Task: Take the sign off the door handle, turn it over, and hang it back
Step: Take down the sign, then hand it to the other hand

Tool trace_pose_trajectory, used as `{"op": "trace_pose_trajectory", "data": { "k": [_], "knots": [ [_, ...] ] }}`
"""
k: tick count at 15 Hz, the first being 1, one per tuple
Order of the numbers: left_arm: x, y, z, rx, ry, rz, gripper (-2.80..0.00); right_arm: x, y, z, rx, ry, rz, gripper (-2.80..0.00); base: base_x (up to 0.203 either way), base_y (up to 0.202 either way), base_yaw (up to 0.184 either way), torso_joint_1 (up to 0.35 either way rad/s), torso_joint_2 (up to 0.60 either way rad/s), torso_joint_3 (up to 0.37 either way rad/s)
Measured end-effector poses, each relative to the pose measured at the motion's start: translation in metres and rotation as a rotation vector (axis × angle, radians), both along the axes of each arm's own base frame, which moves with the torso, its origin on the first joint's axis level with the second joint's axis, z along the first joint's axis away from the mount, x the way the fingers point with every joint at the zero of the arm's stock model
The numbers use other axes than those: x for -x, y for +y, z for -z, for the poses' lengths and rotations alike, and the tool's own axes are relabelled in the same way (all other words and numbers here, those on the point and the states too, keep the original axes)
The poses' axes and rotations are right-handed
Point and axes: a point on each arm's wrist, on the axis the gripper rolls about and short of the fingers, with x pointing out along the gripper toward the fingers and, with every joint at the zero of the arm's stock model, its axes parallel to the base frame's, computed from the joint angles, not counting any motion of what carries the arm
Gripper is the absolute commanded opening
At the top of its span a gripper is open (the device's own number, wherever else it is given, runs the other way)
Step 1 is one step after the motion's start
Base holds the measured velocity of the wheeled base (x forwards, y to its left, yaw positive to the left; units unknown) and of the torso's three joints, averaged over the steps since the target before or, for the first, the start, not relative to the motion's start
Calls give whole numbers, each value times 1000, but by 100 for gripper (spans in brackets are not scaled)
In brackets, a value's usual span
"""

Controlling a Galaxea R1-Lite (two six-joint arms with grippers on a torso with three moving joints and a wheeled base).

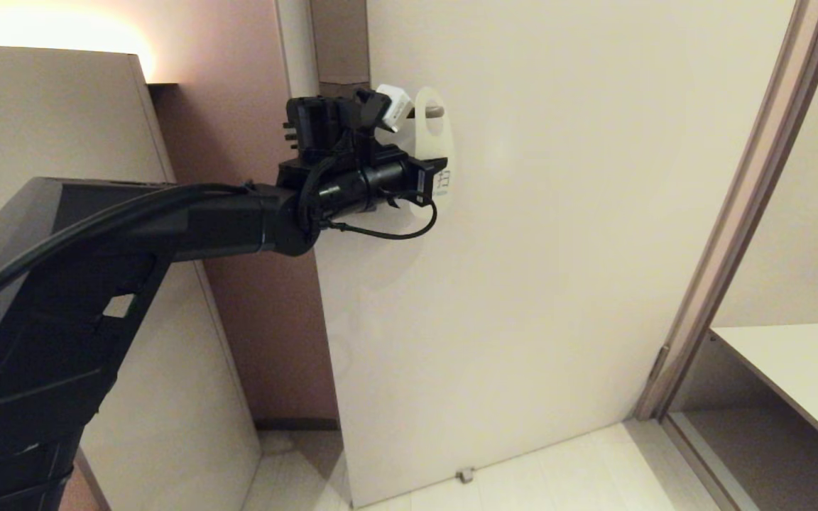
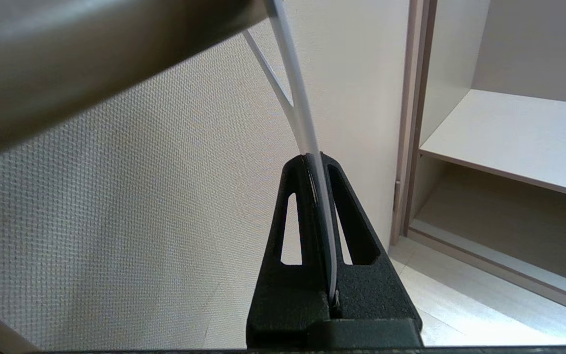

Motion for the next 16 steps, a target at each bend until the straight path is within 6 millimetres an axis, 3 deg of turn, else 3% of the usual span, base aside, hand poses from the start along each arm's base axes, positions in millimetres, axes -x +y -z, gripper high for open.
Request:
{"op": "trace_pose_trajectory", "data": {
  "k": [16],
  "knots": [
    [11, 0, -15, 15, -33, 82, -280, 0, 0, 0, 0, 0, 0, -280, 0, 0, 0, 0, 0, 0]
  ]
}}
